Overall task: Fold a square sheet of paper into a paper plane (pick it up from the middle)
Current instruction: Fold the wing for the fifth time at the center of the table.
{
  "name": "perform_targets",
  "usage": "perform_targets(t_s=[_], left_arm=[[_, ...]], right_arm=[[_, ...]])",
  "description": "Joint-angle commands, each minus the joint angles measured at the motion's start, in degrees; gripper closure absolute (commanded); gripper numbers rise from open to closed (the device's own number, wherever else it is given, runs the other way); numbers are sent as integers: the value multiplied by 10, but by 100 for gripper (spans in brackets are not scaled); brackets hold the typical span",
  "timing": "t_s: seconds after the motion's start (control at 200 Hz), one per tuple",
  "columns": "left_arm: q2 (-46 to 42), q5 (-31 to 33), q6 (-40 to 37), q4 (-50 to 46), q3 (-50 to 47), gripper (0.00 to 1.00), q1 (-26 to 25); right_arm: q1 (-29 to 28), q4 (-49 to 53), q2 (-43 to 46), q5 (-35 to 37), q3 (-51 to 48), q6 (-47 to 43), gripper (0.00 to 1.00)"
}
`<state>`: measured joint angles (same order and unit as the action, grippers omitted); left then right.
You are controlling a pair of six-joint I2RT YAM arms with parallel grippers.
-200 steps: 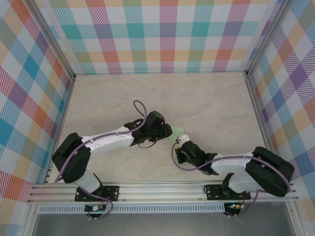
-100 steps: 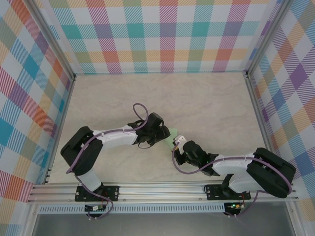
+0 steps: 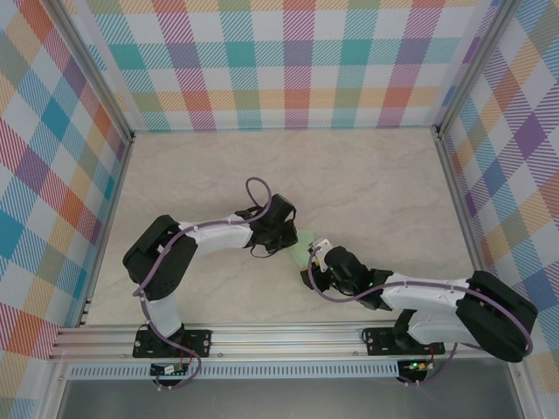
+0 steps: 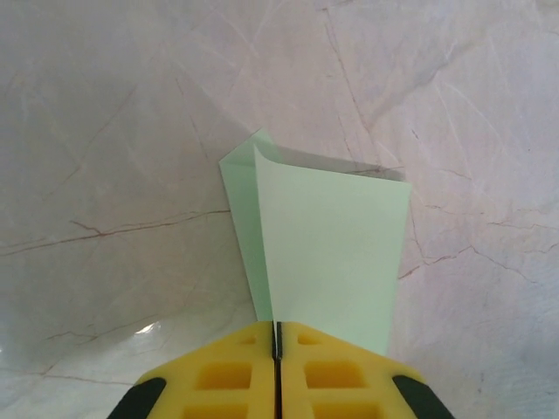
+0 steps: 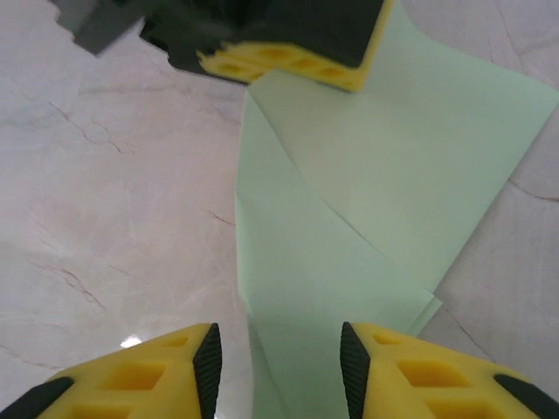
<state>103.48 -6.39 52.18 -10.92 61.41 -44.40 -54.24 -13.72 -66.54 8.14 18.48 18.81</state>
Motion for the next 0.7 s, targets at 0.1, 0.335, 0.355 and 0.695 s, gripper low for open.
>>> perform_targets(t_s=[0.1,0.335,0.355,0.695], left_arm=[[0,-7,-32,-32,10,98,6],[-1,-12,-36,-33,10,99,6],[-1,-13,-36,-33,10,99,5],[3,-14,-33,-33,12,100,5]], right_arm=[[91,106,76,-140,20,149,62],[137,115,-13,-296,80,161,88],[137,115,-23,-302,86,162,90],[137,141,-76,-310,109,161,94]])
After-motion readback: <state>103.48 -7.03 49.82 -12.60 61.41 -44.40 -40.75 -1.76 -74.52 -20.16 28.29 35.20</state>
